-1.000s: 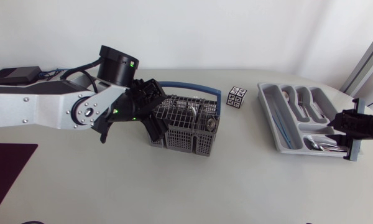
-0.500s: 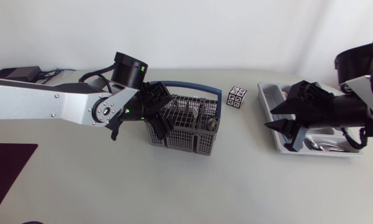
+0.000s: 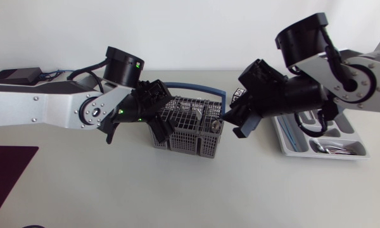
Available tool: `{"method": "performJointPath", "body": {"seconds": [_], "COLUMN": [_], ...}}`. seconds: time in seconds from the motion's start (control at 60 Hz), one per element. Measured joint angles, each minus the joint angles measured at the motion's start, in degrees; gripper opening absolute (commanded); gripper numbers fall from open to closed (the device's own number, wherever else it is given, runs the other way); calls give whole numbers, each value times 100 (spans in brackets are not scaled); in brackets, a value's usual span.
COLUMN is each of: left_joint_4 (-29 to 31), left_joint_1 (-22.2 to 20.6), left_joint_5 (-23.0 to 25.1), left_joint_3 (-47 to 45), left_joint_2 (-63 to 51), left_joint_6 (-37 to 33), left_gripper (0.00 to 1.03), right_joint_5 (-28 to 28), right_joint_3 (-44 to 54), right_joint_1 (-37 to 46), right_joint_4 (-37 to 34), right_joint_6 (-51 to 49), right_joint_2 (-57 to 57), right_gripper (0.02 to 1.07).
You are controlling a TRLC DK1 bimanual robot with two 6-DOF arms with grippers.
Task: Transfer all utensils from the basket to the drawer tray.
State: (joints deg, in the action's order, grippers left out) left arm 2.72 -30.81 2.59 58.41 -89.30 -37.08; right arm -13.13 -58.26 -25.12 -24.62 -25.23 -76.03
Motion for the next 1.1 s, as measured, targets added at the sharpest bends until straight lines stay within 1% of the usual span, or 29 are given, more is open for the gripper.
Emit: {"method": "performJointPath", "body": {"seconds": [0.267, 0.333, 0.417, 0.6, 0.7, 0.767, 0.883, 1.1], "left_joint_4": [-50, -92, -186, -315, -516, -704, -905, -1025], "left_joint_1": [-160, -186, -190, -177, -162, -166, -315, -667], "left_joint_5": [2, 0, 2, 0, -2, 0, 0, -2], "left_joint_3": [-39, -55, -114, -391, -599, -713, -769, -767], "left_joint_2": [192, 192, 192, 197, 295, 420, 595, 673], "left_joint_6": [-2, -2, -4, -9, -92, -247, -723, -1971], "left_gripper": [99, 99, 99, 99, 99, 99, 99, 97], "right_joint_5": [317, 470, 850, 1449, 1482, 1486, 1488, 1440], "right_joint_3": [-431, -553, -625, -627, -627, -625, -566, -111], "right_joint_1": [-433, -557, -706, -1045, -1132, -1130, -1091, -984], "right_joint_4": [-2, 15, 188, 365, 402, 409, 431, 634], "right_joint_6": [522, 629, 730, 907, 944, 944, 944, 935], "right_joint_2": [-540, -656, -815, -1064, -1078, -1058, -931, -461], "right_gripper": [57, 57, 57, 57, 57, 57, 57, 57]}}
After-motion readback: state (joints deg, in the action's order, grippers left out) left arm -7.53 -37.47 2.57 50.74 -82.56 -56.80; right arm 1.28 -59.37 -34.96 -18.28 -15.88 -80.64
